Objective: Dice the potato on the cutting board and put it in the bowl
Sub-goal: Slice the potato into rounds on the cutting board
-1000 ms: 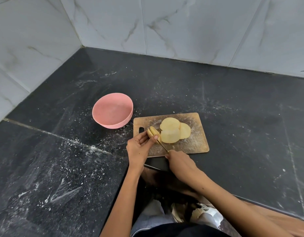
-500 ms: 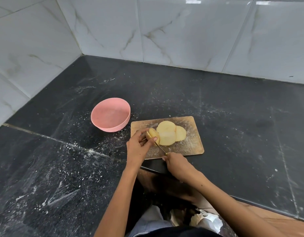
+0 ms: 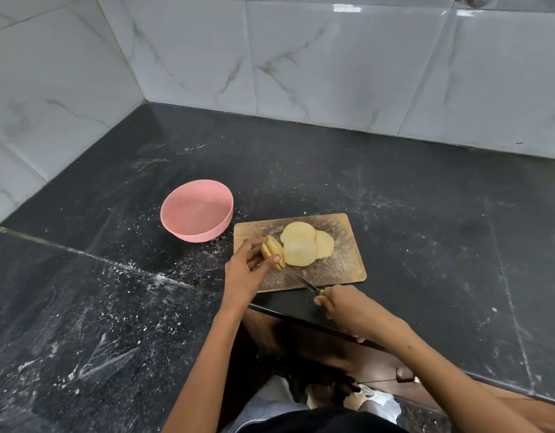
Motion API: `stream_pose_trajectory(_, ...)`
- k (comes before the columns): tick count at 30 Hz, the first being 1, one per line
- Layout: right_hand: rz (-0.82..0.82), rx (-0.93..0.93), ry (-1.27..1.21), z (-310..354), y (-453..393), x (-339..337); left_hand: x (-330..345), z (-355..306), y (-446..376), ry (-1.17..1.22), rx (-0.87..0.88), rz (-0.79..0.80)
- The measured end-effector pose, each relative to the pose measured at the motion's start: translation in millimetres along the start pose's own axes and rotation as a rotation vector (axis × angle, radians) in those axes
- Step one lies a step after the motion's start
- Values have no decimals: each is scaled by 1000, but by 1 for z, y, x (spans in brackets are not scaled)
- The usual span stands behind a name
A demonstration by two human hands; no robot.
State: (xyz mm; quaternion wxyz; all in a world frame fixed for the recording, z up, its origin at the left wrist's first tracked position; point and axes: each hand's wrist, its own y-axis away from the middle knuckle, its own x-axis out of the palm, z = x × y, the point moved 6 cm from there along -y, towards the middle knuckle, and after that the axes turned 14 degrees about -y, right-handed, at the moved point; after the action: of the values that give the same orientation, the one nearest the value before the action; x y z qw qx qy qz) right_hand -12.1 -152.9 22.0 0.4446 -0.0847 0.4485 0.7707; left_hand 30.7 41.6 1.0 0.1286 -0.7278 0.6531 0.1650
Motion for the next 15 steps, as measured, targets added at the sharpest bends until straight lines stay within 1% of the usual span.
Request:
stream_pose_trajectory(2, -1, -25, -72, 3, 11, -15, 0, 0, -1, -26, 18, 3)
stream_pose_trajectory(3, -37, -72, -84, 6, 14, -23, -1, 0, -1, -38, 24, -5)
stream_pose_trajectory(6, -229, -249, -114, 25, 7, -41, 0, -3, -3, -39, 17, -11)
stream_pose_trajectory(10, -456, -357, -149, 51, -24, -38, 4, -8, -5, -22, 11, 21)
stream_pose_trajectory(12, -498, -377, -206, 58, -36, -34, 6, -8, -6, -37, 23, 34)
stream_pose_trajectory(15, -520, -365, -215, 61, -50, -33, 6, -3, -6, -53, 28, 28)
